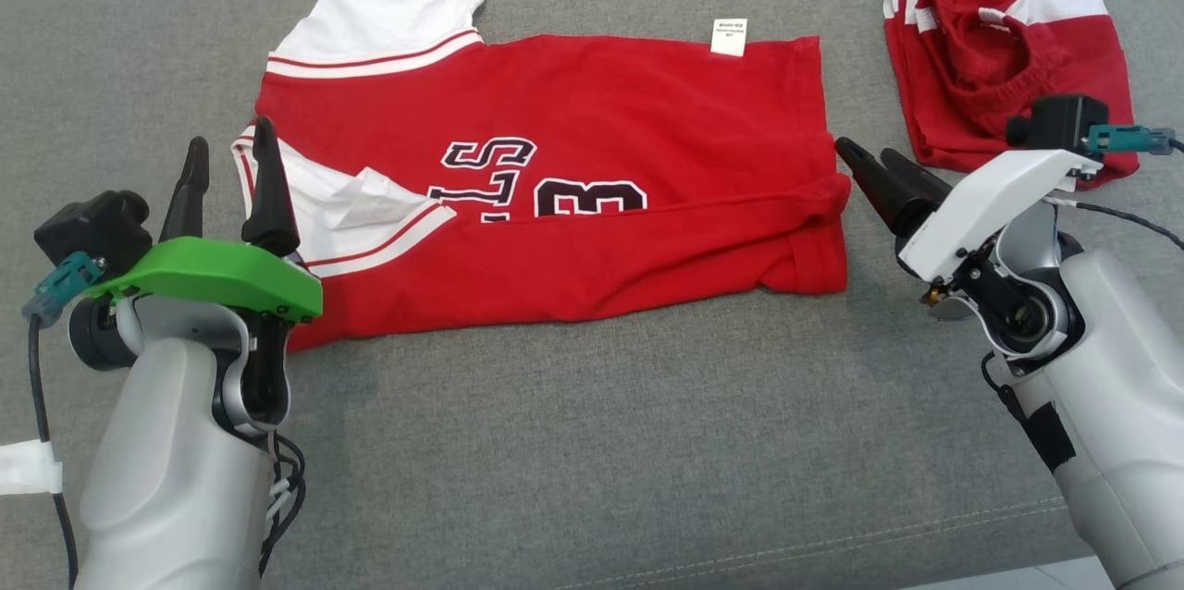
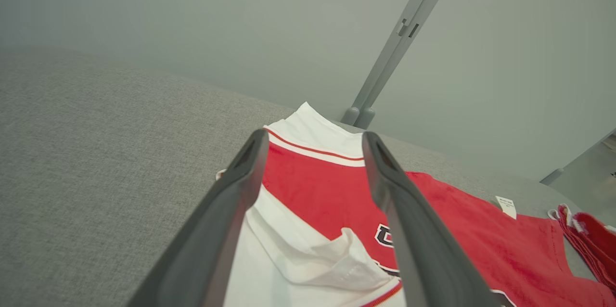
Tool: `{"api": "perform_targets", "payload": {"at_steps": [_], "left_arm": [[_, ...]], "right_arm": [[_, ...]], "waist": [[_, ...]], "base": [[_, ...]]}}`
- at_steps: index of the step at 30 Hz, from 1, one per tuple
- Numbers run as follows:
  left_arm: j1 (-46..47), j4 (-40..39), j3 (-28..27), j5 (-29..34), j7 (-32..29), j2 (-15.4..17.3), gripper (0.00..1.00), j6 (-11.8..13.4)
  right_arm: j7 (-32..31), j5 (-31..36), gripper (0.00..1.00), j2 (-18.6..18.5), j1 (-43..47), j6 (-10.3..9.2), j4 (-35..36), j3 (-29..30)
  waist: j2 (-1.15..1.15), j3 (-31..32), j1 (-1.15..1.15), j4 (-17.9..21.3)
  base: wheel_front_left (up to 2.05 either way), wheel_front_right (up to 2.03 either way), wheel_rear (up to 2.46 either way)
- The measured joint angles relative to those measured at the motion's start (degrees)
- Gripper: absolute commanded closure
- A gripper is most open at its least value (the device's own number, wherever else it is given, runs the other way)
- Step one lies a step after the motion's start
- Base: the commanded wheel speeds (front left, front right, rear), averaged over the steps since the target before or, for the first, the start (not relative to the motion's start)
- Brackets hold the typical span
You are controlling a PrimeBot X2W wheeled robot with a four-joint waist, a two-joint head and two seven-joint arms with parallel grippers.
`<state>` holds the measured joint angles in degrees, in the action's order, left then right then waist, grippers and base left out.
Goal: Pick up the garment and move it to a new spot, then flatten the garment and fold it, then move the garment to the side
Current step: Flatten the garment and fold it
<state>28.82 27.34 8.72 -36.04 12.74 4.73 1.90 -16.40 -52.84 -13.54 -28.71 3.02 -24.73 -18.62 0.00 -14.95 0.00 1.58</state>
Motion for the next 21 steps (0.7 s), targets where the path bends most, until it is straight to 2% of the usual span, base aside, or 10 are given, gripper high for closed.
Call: {"api": "perform_targets", "payload": {"at_steps": [4,9,21], "left_arm": [[-1.34,1.56,-0.58,-0.12,-0.01,0.01,0.00,-0.41],[-7.44,4.14,-1.72,-2.81,-0.11,-0.21,0.00,-0.36],[-13.63,7.54,-3.47,-8.88,-5.79,-1.66,0.00,1.00]], "right_arm": [[2.58,1.62,0.00,-1.36,0.91,0.51,1.00,0.10],[5.20,2.78,0.00,-1.43,4.39,0.51,1.33,0.13],[7.88,2.20,0.00,1.02,10.53,0.52,1.80,-0.22]], "waist": [[0.00,1.10,0.00,-0.12],[0.00,2.47,0.00,-0.37],[0.00,5.57,0.00,-0.44]], "base": [[0.00,0.00,0.00],[0.00,0.00,0.00],[0.00,0.00,0.00]]}}
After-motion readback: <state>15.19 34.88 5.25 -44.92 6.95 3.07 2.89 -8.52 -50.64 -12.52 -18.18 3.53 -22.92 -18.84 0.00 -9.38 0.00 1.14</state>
